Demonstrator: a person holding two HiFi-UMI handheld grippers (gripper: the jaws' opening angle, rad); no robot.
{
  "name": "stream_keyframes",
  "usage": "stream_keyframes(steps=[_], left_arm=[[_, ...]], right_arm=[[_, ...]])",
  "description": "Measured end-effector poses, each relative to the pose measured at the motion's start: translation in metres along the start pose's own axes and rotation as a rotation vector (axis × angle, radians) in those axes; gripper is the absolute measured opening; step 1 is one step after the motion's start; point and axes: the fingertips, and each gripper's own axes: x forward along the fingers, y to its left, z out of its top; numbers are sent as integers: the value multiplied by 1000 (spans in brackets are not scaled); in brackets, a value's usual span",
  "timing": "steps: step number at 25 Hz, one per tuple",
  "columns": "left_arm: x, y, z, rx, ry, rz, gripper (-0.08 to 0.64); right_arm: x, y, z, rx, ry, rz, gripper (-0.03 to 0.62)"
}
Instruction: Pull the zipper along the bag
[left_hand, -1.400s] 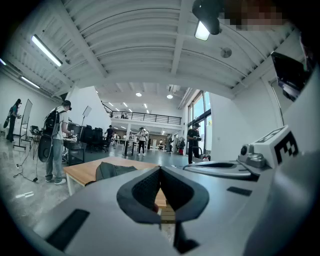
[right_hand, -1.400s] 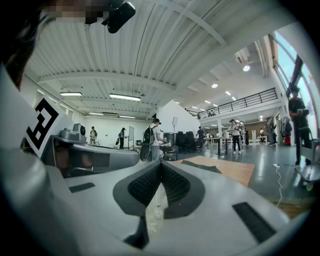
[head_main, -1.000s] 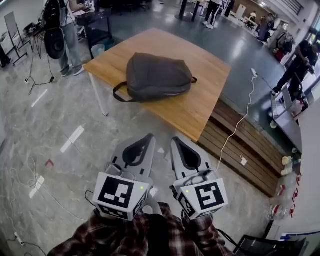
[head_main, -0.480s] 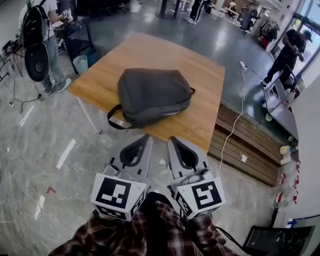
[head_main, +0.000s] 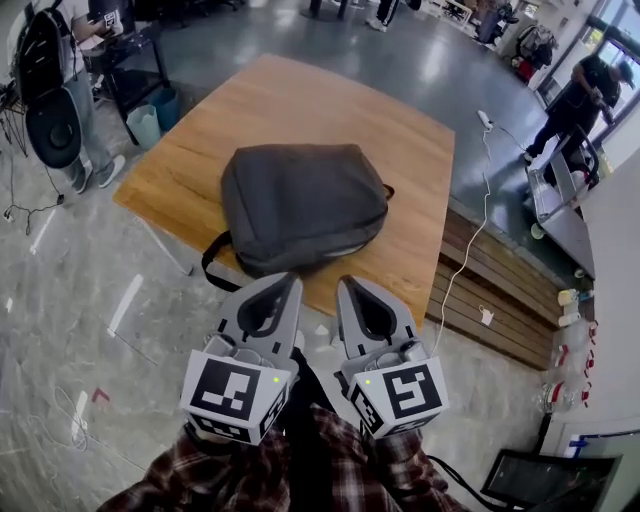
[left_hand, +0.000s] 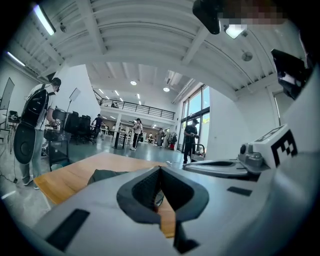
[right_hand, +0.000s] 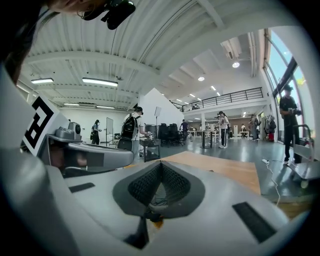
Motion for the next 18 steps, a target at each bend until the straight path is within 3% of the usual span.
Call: stream_keyframes(steps=[11, 18], left_arm=[[141, 47, 59, 50, -33, 10, 11], [190, 70, 76, 40, -29, 26, 11]], right_arm=[[114, -101, 54, -18, -66, 34, 11], [154, -141, 65, -18, -51, 33, 11]])
